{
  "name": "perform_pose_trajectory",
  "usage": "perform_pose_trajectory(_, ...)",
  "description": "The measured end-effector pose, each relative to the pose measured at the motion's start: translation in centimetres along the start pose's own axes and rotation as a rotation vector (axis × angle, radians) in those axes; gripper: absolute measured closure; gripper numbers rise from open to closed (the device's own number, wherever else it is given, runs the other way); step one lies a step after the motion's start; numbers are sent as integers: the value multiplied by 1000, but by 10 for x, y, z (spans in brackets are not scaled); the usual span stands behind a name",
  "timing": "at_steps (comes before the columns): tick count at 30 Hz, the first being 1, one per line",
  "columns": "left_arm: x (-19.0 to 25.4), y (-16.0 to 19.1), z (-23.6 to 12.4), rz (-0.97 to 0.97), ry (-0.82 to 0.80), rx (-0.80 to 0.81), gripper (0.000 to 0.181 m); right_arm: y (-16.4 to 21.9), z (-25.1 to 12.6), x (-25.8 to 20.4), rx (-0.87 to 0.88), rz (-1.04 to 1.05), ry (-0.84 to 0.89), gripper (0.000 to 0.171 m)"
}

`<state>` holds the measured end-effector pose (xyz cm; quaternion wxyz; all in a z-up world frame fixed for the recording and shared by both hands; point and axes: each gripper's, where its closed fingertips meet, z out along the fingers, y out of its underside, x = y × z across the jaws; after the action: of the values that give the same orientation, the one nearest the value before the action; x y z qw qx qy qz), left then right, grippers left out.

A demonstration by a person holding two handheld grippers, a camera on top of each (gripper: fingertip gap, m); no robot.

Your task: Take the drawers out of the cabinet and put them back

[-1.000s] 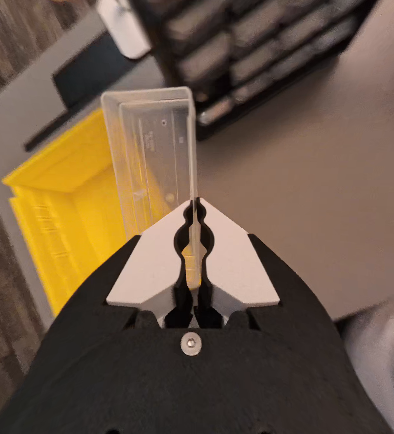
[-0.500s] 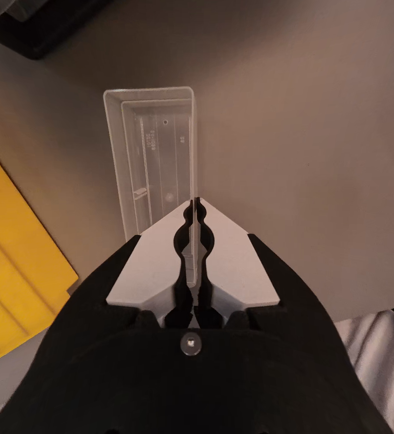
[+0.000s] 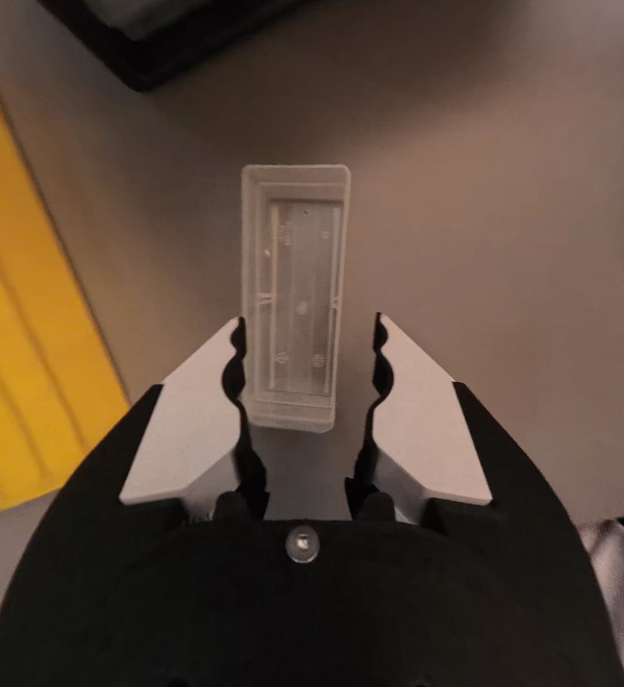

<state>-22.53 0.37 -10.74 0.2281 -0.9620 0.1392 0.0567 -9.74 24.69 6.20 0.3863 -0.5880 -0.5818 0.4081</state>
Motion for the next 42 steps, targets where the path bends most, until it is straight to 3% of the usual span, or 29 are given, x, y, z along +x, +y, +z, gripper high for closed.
perform_pose_trajectory(1, -10, -1, -5, 12, -55, 30, 95, 0, 0, 0, -1, -7, 1, 171)
perform_pose_trajectory(3, -23, 5, -5, 46, -120, 38, 71, 0, 0, 0, -5, -22, 4, 171)
perform_pose_trajectory(6, -11, 18, 15, 36, 2, -9, 57, 0, 0, 0, -6, -26, 9, 171)
perform_pose_trajectory(9, 4, 18, 20, -7, 122, -3, 75, 0, 0, 0, -5, -24, 15, 171)
perform_pose_trajectory(17, -3, 34, 34, 97, 24, -133, 118, 0, 0, 0, -1, -19, 7, 171)
perform_pose_trajectory(24, -17, 17, 22, 117, -54, -145, 122, 0, 0, 0, 2, -19, 2, 171)
perform_pose_trajectory(32, -39, -42, 9, -100, -26, -88, 122, 0, 0, 0, 9, -8, -8, 171)
perform_pose_trajectory(37, -42, -53, 15, -159, 38, -96, 122, 0, 0, 0, 15, -2, -11, 171)
perform_pose_trajectory(42, -53, -58, 18, -162, 2, -122, 122, -1, 0, 0, 17, 1, -15, 171)
